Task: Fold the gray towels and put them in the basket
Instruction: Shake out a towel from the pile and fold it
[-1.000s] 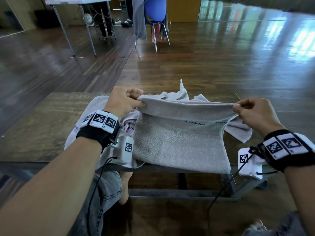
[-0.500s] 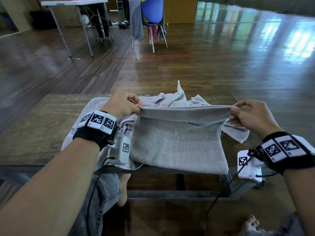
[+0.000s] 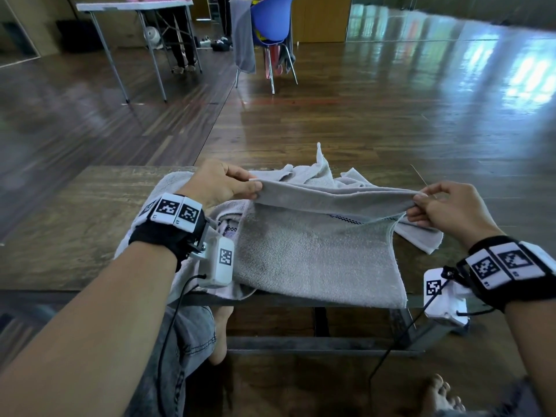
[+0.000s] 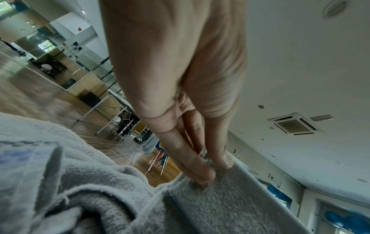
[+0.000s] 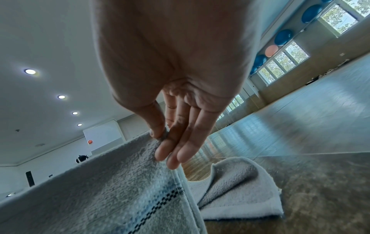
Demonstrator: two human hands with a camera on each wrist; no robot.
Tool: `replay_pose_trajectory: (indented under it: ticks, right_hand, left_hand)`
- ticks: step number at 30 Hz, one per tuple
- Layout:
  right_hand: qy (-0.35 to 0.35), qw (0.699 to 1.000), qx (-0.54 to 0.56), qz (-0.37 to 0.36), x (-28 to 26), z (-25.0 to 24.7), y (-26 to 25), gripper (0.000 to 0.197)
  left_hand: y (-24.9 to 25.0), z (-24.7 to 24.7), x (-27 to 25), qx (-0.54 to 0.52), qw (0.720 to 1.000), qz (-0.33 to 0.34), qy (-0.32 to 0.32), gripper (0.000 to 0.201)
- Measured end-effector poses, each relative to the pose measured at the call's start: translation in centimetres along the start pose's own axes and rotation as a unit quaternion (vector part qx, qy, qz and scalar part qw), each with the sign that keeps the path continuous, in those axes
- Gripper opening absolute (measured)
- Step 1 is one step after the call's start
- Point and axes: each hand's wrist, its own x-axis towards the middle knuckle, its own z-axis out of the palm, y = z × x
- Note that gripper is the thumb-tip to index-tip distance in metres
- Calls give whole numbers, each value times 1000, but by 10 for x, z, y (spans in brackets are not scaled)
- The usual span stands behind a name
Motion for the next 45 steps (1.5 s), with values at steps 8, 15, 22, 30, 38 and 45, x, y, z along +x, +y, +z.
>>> replay_pose_trajectory:
  ticks: [8,15,22,30,38,45]
  right_hand:
    - [8,1000,7,2,-8,2,-11,7]
    - [9,1000,7,5,-8,3,-13,7]
    - [9,1000,4,7,2,4,-6,6]
    - [2,1000,13,8,2,2,-3,5]
    - [-14,999,16,35,0,2,-11,11]
    - [-170,975,60,127,-18,1,-34,37]
  left_hand:
    - [5,0,-4,56,998,10,8,25]
    - [7,5,-7,95,994,53,29,17]
    - [4,4,-10,196,974,110,9,11]
    - [4,4,-6,215,970,111,37,8]
    - [8,14,2,275,945,161,68,13]
    - [15,23,7,151,988,-24,-5,10]
